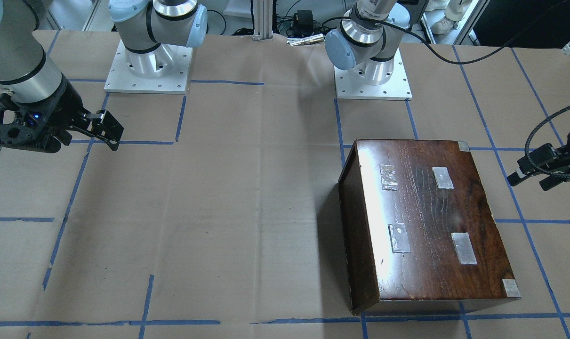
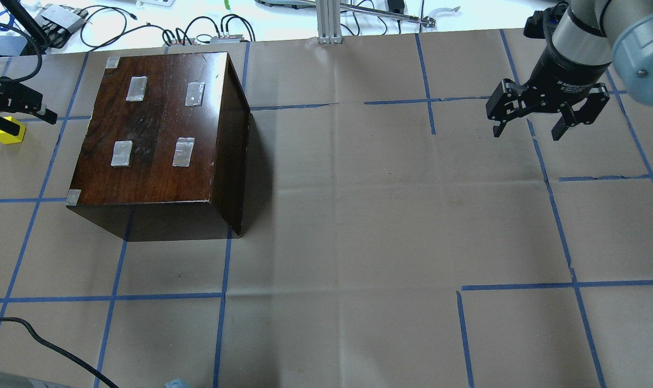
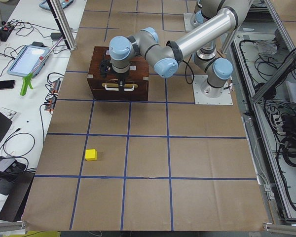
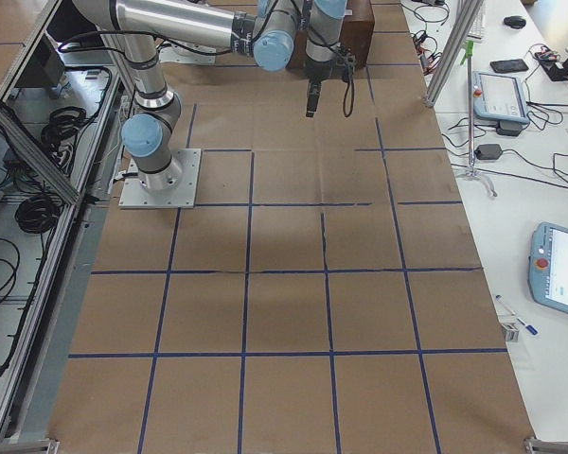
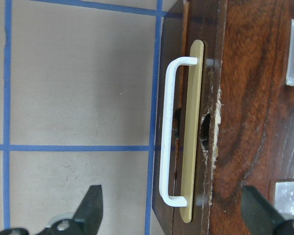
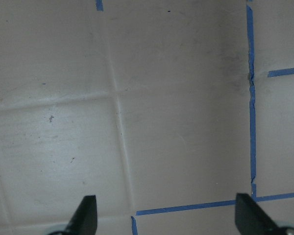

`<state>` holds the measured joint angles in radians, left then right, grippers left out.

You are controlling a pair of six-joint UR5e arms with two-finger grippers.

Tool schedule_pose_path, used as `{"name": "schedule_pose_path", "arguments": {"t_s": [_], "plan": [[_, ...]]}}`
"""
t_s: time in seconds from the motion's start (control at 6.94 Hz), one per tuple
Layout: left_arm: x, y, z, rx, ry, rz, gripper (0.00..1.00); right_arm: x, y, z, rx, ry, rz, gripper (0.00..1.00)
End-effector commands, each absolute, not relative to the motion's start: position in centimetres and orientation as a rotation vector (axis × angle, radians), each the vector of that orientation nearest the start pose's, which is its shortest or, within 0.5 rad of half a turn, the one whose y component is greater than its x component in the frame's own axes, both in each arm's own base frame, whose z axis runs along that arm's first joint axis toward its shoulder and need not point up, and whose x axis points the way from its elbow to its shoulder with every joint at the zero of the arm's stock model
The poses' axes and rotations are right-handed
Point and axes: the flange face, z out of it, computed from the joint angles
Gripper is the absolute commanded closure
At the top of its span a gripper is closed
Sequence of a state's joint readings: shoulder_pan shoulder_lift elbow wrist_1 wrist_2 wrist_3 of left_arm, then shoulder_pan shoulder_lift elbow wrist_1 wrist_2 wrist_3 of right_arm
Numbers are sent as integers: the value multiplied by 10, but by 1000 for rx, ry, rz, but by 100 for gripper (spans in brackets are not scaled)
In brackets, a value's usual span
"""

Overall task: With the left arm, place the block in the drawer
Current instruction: 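Hook the left gripper onto the white drawer handle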

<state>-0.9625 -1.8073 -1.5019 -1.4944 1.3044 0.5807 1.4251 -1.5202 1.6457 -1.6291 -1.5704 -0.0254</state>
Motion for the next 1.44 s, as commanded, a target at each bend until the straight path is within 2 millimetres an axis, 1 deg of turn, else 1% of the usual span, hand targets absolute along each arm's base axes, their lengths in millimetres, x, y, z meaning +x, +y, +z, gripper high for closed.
{"name": "schedule_pose_path", "arguments": {"t_s": [0.0,0.29,0.58,1.15,1.3], "plan": [[202,-571,383,-49,3437,-78,1,59,-517,432,187,3129,103,0],[206,-581,358,-49,3455,-33,1,59,-517,432,187,3128,105,0],[210,-586,339,-48,3470,9,1,59,-517,432,187,3128,105,0],[214,-596,307,-37,3493,76,2,59,-517,432,187,3128,105,0],[215,-599,301,-33,3490,68,2,59,-517,432,187,3128,105,0]]}}
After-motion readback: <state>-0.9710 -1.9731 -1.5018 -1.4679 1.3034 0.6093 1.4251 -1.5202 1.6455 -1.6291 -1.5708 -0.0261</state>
